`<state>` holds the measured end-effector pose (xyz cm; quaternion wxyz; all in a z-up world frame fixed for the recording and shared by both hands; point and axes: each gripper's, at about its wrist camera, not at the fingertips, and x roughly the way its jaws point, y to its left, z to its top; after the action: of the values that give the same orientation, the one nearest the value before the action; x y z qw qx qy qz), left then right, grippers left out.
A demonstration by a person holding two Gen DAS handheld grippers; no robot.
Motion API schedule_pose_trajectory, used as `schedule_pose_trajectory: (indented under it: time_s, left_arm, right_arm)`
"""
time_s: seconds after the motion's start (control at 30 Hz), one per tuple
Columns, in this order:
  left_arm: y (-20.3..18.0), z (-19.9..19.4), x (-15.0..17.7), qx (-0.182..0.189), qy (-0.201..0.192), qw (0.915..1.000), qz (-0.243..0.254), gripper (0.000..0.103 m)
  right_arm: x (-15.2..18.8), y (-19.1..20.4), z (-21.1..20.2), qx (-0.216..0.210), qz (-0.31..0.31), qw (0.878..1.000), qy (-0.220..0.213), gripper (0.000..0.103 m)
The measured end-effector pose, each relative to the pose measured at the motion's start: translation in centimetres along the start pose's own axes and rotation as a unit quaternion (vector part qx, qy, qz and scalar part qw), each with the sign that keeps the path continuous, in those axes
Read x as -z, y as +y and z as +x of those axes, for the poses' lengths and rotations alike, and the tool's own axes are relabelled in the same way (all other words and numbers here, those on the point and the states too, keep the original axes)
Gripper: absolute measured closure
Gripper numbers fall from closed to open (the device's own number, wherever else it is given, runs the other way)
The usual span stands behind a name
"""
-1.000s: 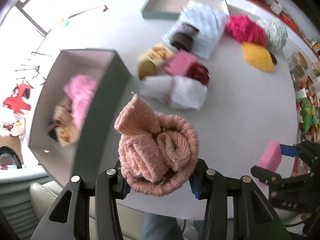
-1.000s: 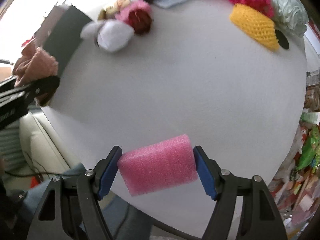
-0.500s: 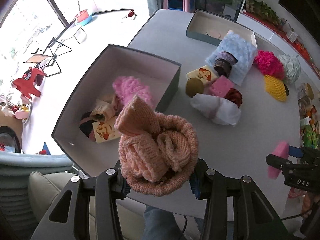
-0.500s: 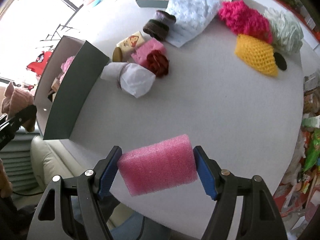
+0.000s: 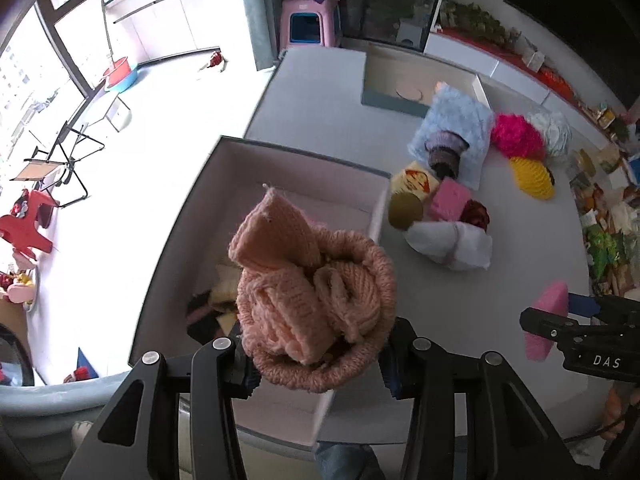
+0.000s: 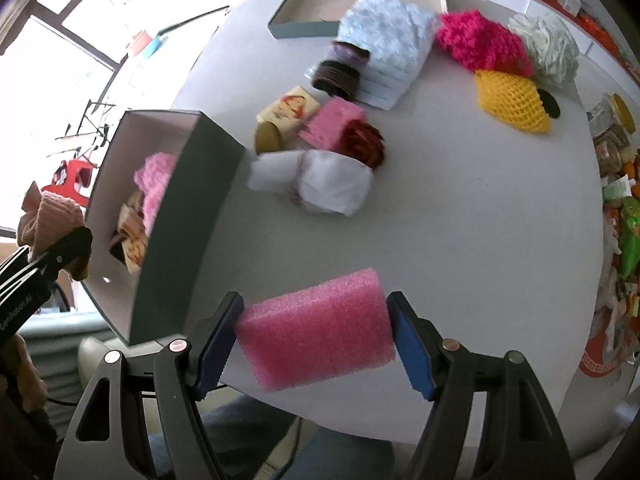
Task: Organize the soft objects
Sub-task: 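Carry the peach knit with left gripper while right gripper carries the pink sponge over the box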
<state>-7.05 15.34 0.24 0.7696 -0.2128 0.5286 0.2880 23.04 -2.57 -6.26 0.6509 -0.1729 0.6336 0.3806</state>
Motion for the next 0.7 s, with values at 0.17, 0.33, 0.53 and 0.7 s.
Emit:
schedule_pose_trajectory:
  time_s: [0.17, 0.33, 0.53, 0.7]
  left_arm:
    - [3.9, -0.4, 0.0, -0.002, -0.018, 0.9994, -0.028, 0.056]
    - [7.5, -0.2, 0.5, -0.007, -0.023, 0.9975, -0.066, 0.056]
    - [11.0, 0.7, 1.5, -0.018, -0.017, 0.9943, -0.103, 0.056]
    - [13.1, 1.1, 2.3, -0.02, -0.016, 0.9913, -0.129, 0.056]
  right_arm:
    - [-1.6, 4.5, -0.6, 0.009, -0.033, 0.999, -0.011, 0.027]
    - [-3.0, 8.4, -1.1, 0.007, -0.063, 0.998, -0.016, 0.027]
    - [-4.2, 12.5, -0.8, 0.005, -0.095, 0.995, -0.008, 0.027]
    - [-4.8, 15.0, 0.0, 0.004, -0.115, 0.993, 0.005, 0.027]
